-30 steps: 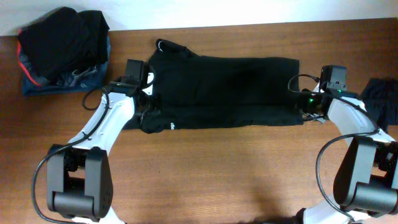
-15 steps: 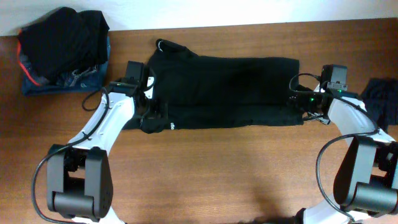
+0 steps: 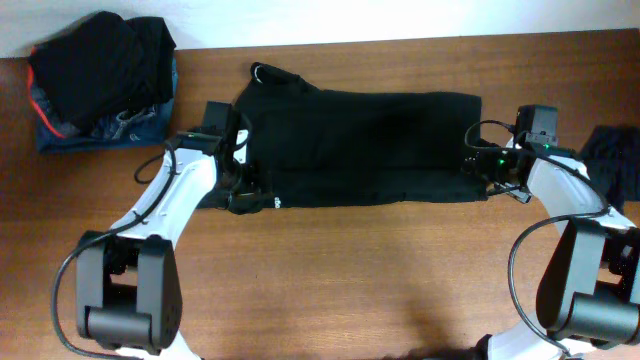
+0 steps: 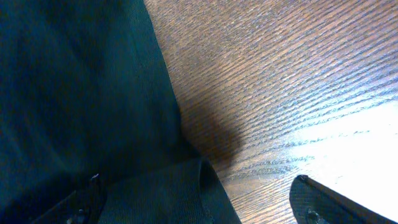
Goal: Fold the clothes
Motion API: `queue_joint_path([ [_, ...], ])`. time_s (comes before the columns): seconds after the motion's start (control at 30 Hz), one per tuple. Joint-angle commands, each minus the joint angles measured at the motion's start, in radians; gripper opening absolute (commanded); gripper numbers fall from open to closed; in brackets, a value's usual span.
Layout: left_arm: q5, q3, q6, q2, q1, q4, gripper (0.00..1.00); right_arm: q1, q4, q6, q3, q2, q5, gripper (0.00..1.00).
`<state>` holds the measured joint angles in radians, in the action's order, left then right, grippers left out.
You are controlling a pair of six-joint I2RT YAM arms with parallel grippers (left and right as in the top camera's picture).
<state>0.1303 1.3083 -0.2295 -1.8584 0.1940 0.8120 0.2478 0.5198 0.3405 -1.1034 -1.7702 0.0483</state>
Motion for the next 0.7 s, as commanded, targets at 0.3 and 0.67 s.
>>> queue_joint_path([
  [0.3, 0.056, 0.015, 0.018, -0.066, -0.007, -0.033, 0.17, -0.005, 0.003, 0.005, -0.011, -0.003, -0.015, 0.99],
  [0.67, 0.252, 0.134, -0.006, -0.066, -0.007, -0.048, 0.06, -0.005, 0.005, 0.005, -0.011, -0.003, -0.015, 0.99],
])
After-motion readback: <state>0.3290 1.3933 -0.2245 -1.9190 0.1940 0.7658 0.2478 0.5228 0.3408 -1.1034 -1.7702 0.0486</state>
